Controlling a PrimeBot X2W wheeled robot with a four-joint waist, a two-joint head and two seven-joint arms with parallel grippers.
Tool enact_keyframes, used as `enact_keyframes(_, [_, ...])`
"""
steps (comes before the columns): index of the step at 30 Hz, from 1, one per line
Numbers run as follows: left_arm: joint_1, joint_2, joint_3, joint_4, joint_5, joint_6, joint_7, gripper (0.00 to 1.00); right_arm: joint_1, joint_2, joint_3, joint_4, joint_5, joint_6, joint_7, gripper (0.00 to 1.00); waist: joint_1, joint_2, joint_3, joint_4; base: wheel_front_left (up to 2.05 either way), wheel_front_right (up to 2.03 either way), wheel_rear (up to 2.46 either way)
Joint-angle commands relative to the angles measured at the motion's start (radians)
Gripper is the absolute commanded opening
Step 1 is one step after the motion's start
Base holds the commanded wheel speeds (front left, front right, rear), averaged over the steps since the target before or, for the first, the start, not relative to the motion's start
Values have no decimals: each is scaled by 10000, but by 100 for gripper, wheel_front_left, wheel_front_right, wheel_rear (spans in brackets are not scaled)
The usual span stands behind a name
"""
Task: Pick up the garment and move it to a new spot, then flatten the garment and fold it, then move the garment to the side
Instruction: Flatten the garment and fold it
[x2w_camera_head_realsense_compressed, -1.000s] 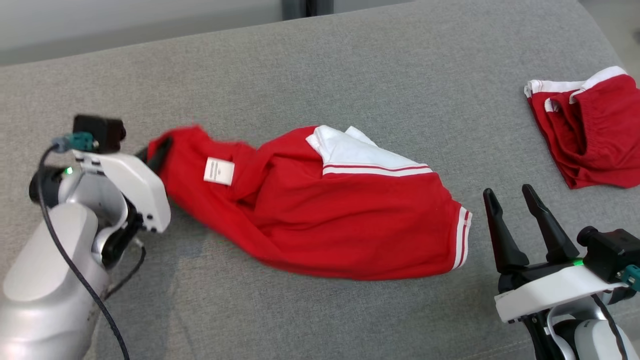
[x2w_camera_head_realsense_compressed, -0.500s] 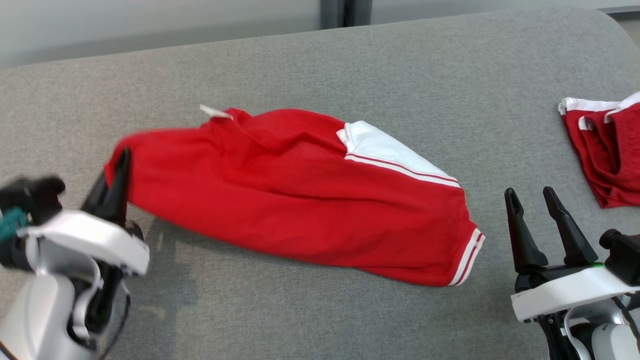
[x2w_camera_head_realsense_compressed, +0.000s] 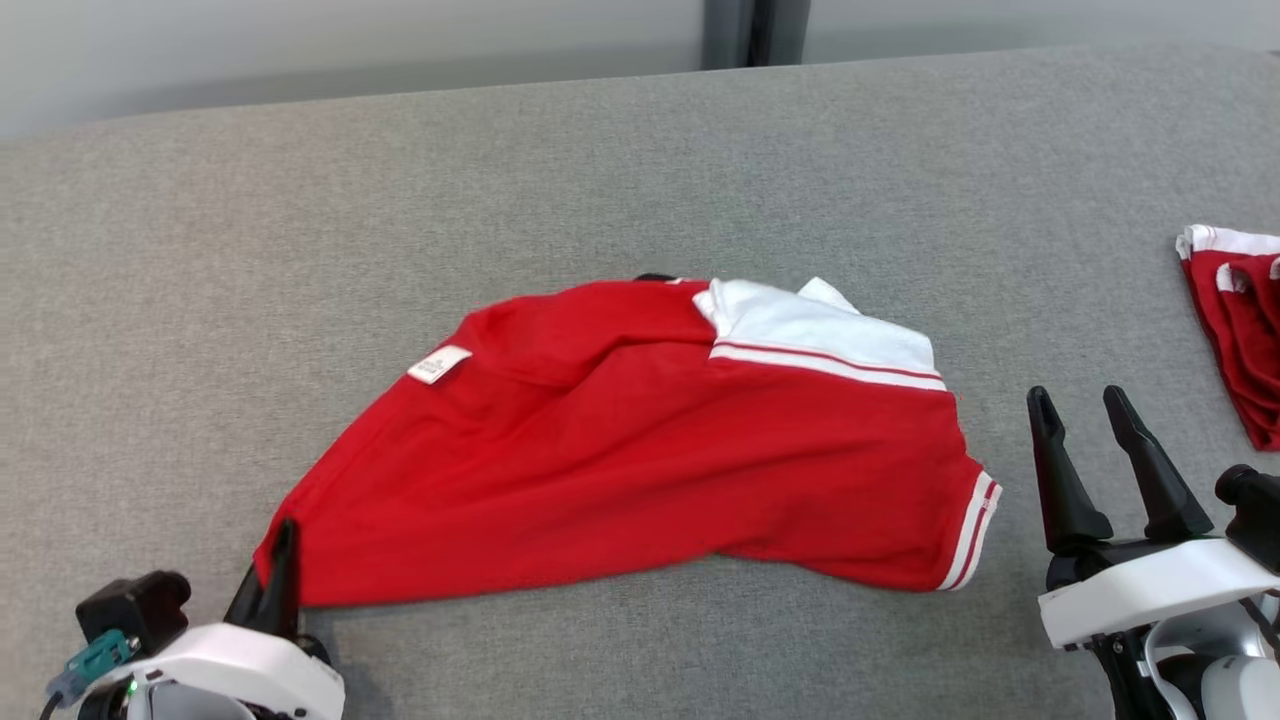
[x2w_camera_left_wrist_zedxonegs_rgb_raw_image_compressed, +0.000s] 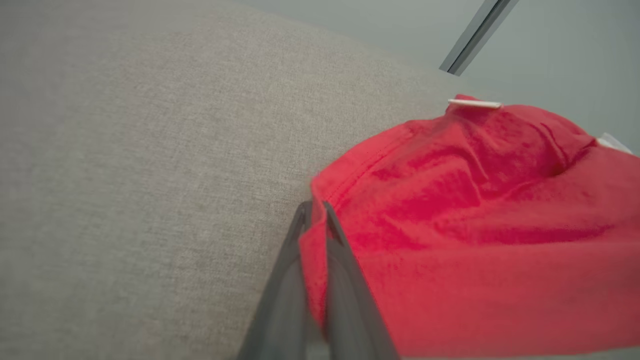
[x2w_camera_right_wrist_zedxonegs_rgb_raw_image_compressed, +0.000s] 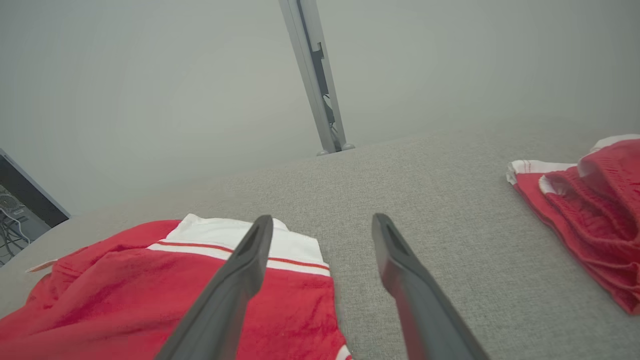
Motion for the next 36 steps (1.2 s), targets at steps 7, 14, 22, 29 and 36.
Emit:
enact_keyframes(7, [569, -204, -35, 365, -303, -41, -18, 12, 94, -43, -108, -96, -124, -4, 121, 100, 0, 0, -222, 262, 0, 0, 0])
enact_keyframes(14, [405, -454, -9, -435, -112, 44, -651, 100, 70, -43, -229, -268, -343, -4, -55, 100, 0, 0, -499, 263, 0, 0, 0])
enact_keyframes(22, [-156, -124, 200, -1983, 1405, 856, -1296, 100, -168, -43, -194, -537, -950, -4, -105, 100, 0, 0, -906, 96, 0, 0, 0])
enact_keyframes(29, [-129, 330, -11, -2458, 2168, 1210, -1064, 100, -12, -43, 38, -570, -1204, -4, 56, 100, 0, 0, -1243, -107, 0, 0, 0])
enact_keyframes(36, [189, 514, -95, -2887, 2302, 1472, -744, 100, 221, -43, 168, -592, -1051, -4, 63, 100, 0, 0, -1326, -183, 0, 0, 0])
